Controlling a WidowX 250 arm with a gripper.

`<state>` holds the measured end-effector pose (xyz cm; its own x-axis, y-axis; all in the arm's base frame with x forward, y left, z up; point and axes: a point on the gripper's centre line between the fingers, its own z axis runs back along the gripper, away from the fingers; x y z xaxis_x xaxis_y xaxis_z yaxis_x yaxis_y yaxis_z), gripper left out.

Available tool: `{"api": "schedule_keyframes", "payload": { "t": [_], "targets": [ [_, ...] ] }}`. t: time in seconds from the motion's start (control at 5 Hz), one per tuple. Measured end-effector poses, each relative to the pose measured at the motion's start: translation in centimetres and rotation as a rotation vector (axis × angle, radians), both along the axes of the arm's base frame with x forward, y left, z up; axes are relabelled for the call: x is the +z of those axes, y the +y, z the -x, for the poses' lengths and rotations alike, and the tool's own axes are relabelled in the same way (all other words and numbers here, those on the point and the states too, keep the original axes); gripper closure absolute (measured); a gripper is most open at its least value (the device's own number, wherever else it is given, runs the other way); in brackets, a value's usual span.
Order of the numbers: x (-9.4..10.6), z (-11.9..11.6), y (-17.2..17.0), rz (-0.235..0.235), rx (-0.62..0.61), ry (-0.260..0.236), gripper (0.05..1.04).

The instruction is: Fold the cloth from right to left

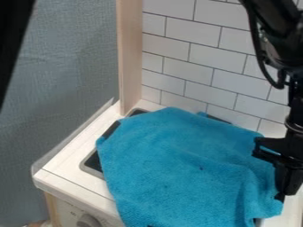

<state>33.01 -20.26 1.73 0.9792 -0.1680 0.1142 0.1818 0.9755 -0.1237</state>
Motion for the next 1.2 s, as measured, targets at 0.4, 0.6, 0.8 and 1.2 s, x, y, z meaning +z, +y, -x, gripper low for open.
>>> {"api": "schedule_keyframes", "payload": {
  "t": [0.4, 0.6, 0.8, 1.2],
  "targets": [
    [2.2, -1.3, 4.7, -0.002, 0.081, -0.028, 1.033],
    [3.5, -1.0, 6.8, -0.006, 0.107, -0.038, 1.033],
    [4.0, -1.0, 9.2, -0.039, 0.140, -0.032, 1.033],
    [2.2, -1.9, 13.3, -0.065, 0.142, 0.001, 1.033]
  ]
}}
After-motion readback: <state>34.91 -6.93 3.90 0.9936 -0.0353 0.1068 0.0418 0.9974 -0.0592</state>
